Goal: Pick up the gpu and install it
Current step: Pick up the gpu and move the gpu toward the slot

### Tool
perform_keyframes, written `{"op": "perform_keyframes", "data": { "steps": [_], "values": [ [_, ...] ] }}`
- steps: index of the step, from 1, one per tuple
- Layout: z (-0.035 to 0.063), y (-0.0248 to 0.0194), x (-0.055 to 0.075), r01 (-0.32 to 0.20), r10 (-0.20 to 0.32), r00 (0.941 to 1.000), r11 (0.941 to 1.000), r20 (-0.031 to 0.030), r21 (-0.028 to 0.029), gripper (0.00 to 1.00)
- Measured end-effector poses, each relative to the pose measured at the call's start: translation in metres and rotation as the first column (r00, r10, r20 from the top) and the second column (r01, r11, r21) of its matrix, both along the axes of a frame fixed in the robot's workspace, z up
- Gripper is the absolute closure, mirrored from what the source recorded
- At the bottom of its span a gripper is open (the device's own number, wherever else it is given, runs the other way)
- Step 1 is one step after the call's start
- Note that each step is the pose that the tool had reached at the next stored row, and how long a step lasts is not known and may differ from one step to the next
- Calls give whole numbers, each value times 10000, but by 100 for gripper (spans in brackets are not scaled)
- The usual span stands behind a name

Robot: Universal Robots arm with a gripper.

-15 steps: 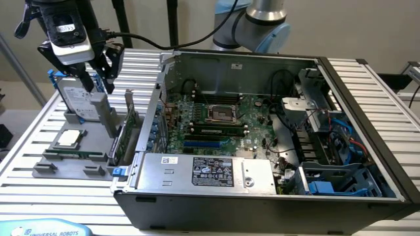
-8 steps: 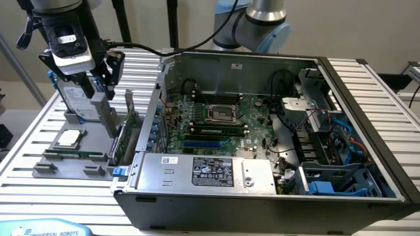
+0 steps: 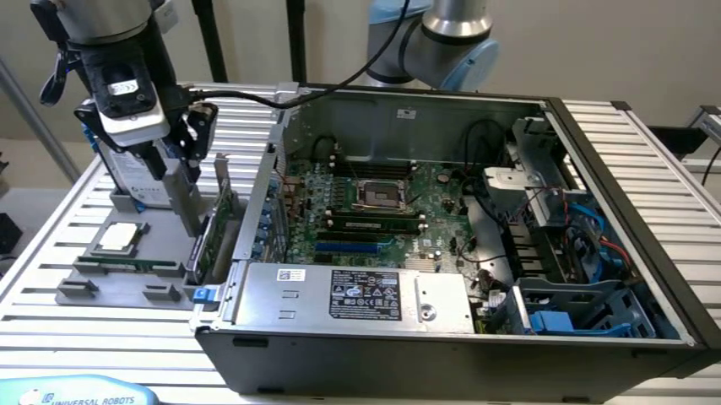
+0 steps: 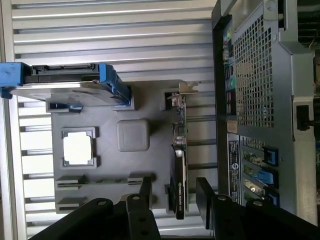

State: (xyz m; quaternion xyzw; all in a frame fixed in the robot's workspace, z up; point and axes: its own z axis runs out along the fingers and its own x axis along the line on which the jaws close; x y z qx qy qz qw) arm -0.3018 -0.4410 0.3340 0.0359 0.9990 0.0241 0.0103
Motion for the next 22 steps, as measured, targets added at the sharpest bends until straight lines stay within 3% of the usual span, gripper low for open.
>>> {"op": "perform_keyframes", "data": {
  "steps": [12, 22],
  "values": [
    [-219, -13, 163, 17, -17, 10000, 10000, 0, 0, 52],
    [-400, -17, 194, 216, -216, 9998, 9998, -1, -1, 52]
  ]
}}
